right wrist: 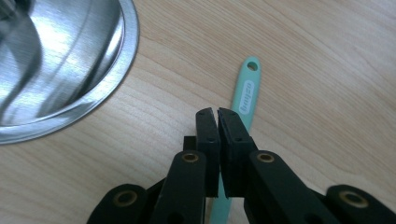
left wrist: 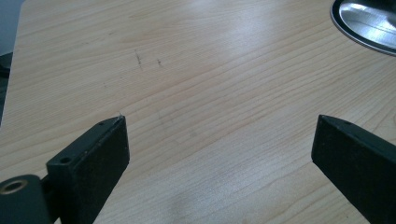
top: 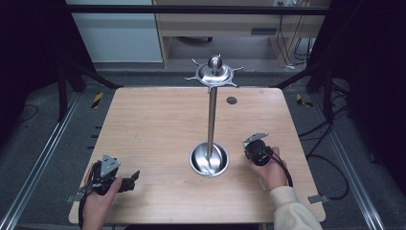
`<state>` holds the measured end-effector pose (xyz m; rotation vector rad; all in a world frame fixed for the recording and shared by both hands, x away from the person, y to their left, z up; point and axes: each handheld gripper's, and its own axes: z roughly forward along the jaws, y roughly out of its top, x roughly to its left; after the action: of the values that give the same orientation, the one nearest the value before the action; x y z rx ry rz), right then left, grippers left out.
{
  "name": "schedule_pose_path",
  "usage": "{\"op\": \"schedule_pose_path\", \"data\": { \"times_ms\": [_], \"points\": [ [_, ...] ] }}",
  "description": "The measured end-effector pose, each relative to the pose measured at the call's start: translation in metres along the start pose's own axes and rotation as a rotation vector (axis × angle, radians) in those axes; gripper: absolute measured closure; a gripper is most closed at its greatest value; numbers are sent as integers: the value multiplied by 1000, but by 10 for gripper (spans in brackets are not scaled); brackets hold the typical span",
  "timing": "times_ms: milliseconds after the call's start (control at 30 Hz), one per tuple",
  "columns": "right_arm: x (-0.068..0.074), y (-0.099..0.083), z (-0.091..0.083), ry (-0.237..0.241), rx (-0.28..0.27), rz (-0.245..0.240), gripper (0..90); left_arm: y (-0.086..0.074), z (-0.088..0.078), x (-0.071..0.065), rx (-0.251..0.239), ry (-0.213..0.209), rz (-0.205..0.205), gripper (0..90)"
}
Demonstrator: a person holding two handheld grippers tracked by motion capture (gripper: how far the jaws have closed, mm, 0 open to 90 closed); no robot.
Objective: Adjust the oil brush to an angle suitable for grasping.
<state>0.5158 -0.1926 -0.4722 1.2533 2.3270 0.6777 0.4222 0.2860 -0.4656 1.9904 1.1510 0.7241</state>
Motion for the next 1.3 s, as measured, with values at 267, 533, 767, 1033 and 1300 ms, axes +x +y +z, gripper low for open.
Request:
{"op": "schedule_pose_path", "data": {
  "times_ms": [267, 533, 767, 1033, 1300],
  "points": [
    [-14, 20, -26, 25, 120, 123, 705, -1, -1, 0, -3, -4, -7, 38],
    [-18, 26, -21, 49, 296, 147, 661, -1, -3, -1, -7, -13, -9, 37],
    [-17, 18, -11, 63, 377, 175, 692, 0, -2, -1, -9, -15, -11, 37],
    [-16, 15, -2, 61, 427, 181, 720, 0, -2, -1, -7, -15, -9, 37],
    [-17, 15, 3, 65, 444, 180, 757, 0, -2, -1, -8, -16, -9, 37]
  ]
}}
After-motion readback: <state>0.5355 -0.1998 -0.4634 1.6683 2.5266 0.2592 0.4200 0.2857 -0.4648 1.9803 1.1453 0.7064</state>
